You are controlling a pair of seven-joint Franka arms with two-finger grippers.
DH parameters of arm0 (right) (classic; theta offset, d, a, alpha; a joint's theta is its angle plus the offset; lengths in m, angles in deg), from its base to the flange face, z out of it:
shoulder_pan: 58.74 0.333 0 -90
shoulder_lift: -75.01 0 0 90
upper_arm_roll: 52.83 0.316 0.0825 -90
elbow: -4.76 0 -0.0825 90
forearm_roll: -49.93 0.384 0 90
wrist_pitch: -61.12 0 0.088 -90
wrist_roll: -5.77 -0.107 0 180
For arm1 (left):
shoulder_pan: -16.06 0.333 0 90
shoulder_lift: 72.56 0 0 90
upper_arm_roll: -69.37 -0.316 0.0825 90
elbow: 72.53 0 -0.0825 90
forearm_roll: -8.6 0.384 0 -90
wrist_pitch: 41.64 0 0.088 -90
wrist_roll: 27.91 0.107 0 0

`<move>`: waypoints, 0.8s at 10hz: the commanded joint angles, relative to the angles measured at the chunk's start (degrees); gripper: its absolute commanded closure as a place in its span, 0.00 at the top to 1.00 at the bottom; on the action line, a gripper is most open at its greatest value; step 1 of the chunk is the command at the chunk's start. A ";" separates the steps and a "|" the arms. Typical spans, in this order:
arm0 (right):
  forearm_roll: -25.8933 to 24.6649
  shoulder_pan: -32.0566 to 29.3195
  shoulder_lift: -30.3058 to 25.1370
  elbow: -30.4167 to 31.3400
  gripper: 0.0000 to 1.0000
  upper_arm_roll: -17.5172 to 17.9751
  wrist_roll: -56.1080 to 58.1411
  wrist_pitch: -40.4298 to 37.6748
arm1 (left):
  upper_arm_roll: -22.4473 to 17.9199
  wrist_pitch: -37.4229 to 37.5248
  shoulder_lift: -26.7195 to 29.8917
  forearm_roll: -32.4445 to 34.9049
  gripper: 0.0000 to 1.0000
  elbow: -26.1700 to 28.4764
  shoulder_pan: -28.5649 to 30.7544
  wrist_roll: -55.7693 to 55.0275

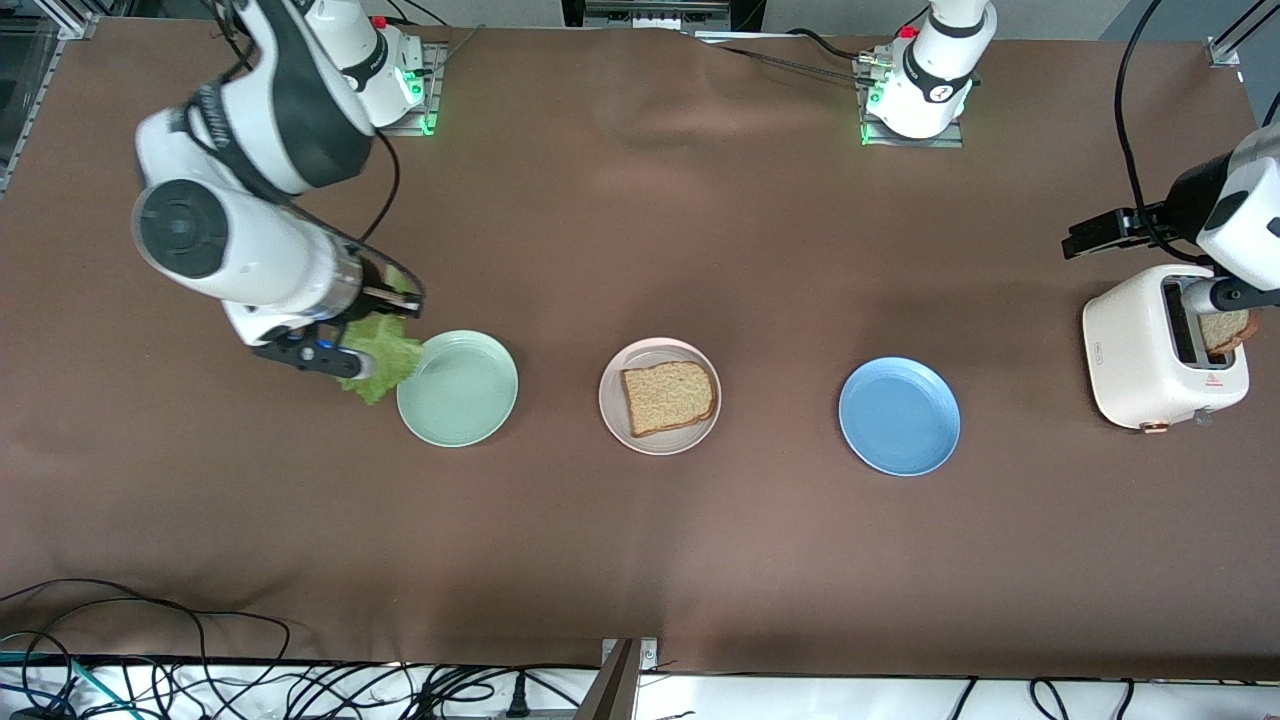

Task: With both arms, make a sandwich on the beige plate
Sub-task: 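Carry the lettuce leaf with the right gripper over the bread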

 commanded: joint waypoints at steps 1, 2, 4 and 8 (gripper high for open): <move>0.06 6.61 6.36 -2.76 0.05 0.40 -10.62 6.56 | 0.70 -0.31 3.90 1.34 1.00 1.91 0.26 0.54; 0.06 8.98 8.91 -2.94 0.05 0.49 -14.58 10.42 | 1.22 -0.22 5.21 1.25 1.00 1.91 0.08 0.54; -0.02 13.91 14.96 -4.68 0.05 0.40 -23.27 18.85 | 1.84 -0.31 7.15 1.25 1.00 3.30 0.17 0.54; -0.55 20.34 24.21 -10.75 0.05 0.05 -31.32 32.04 | 1.93 -5.82 11.79 0.99 1.00 11.97 0.17 0.54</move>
